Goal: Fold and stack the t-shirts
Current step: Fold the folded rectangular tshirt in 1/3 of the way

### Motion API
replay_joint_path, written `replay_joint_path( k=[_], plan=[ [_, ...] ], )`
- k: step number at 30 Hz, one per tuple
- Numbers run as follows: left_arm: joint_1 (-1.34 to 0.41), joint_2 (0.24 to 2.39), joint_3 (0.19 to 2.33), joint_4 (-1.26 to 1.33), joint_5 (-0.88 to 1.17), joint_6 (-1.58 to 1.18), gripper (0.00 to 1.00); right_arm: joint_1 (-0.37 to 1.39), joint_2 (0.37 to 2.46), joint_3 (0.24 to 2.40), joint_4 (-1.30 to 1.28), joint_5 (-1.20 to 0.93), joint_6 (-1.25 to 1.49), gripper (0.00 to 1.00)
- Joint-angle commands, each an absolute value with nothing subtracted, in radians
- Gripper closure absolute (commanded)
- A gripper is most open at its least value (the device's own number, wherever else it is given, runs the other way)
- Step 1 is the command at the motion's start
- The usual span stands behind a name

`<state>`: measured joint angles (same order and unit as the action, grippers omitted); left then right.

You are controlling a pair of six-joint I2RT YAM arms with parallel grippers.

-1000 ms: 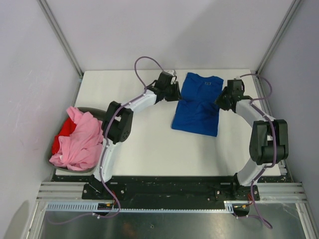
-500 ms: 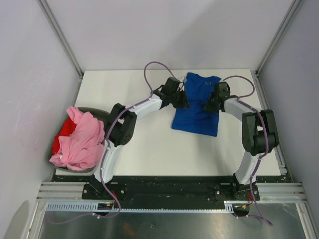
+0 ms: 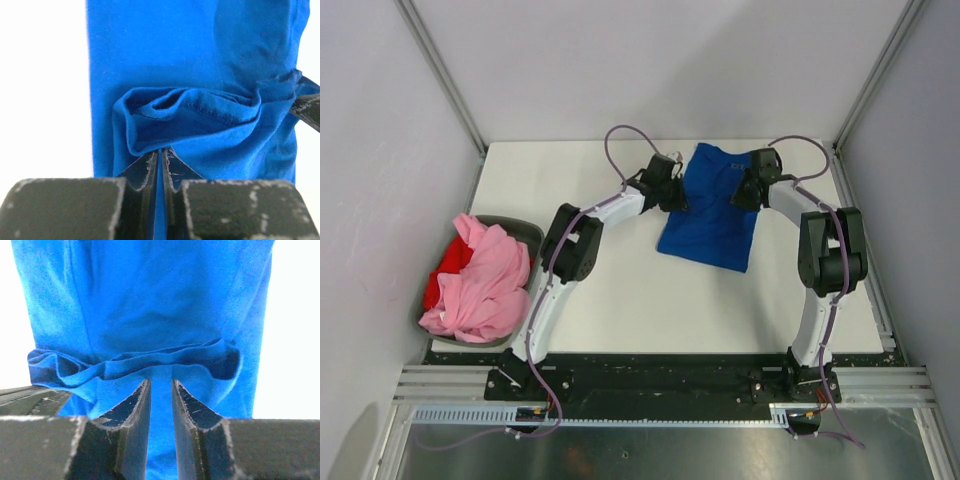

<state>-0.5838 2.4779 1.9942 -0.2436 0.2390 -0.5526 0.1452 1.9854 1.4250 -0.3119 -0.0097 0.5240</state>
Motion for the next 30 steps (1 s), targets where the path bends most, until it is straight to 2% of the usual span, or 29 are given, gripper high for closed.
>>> replay_joint_path(
  k=[1, 8, 18, 24, 27, 30],
  plan=[
    [-0.562, 2.471, 2.049, -0.218, 0.149, -0.559, 0.9, 0.128, 2.023, 1.482, -0.366, 0.058, 0.476, 0.72],
    [-0.557, 2.459, 2.044, -0.217, 0.126, -0.57, 0.86, 0.109, 2.076, 1.494, -0.399, 0.08, 0.46, 0.72],
    [-0.52, 2.454, 2.077, -0.219, 0.126, -0.558, 0.6, 0.097, 2.077, 1.574, -0.485, 0.106, 0.455, 0.71],
    [-0.509, 2.347, 2.004, -0.218, 0.104, -0.521, 0.39, 0.128, 1.989, 1.591, -0.525, 0.132, 0.446, 0.65],
    [-0.505, 2.246, 1.903, -0.218, 0.083, -0.507, 0.34, 0.142, 1.936, 1.575, -0.553, 0.134, 0.457, 0.63],
    [-0.503, 2.137, 1.764, -0.217, 0.078, -0.515, 0.33, 0.149, 1.858, 1.501, -0.556, 0.123, 0.48, 0.61]
  ],
)
